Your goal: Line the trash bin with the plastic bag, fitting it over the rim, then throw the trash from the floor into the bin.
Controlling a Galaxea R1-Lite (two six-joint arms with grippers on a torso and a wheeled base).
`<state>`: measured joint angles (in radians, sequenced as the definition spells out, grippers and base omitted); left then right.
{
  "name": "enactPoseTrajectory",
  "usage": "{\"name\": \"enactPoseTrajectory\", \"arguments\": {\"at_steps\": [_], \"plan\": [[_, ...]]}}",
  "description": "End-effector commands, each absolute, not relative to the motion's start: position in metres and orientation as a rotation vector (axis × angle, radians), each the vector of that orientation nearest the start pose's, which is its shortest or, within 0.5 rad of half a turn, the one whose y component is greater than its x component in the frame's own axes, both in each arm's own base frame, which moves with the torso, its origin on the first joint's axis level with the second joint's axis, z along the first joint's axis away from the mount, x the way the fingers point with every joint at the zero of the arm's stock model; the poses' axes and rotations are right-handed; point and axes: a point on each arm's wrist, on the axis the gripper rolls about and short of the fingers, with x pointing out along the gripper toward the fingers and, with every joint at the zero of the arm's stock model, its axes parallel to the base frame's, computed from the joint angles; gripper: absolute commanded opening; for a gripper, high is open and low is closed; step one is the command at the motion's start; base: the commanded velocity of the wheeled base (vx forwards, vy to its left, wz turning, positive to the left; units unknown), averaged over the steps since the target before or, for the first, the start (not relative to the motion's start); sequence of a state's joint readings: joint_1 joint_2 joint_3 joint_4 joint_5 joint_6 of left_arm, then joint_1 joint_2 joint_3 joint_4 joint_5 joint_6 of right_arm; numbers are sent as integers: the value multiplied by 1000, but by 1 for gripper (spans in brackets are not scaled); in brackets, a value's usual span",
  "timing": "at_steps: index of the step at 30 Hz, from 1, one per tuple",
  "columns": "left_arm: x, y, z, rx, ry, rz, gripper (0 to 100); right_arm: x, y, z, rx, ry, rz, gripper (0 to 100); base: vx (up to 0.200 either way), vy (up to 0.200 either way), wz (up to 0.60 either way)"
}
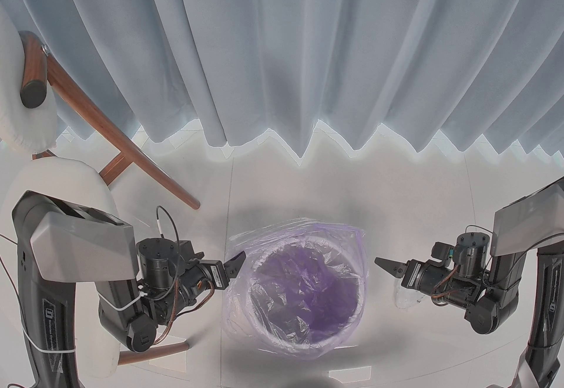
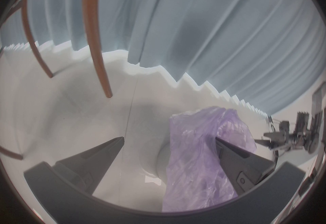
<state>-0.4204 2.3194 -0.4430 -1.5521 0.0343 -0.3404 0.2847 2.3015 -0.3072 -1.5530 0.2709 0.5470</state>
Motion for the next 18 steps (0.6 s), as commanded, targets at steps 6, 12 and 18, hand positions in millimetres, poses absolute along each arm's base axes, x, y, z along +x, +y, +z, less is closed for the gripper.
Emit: {"name": "enactPoseTrajectory", "arguments": {"at_steps": [6,12,18], "plan": [[308,-138,-49,-293,450,-231,100,276,87,-7,521,563,417,100,0,0,0],[327,-145,-74,-296,404,-114,100,277,87,-5,521,549,390,100,0,0,0],[324,-156,-37,-468,341,-142,100,276,90,-7,519,556,397,100,0,0,0]]}}
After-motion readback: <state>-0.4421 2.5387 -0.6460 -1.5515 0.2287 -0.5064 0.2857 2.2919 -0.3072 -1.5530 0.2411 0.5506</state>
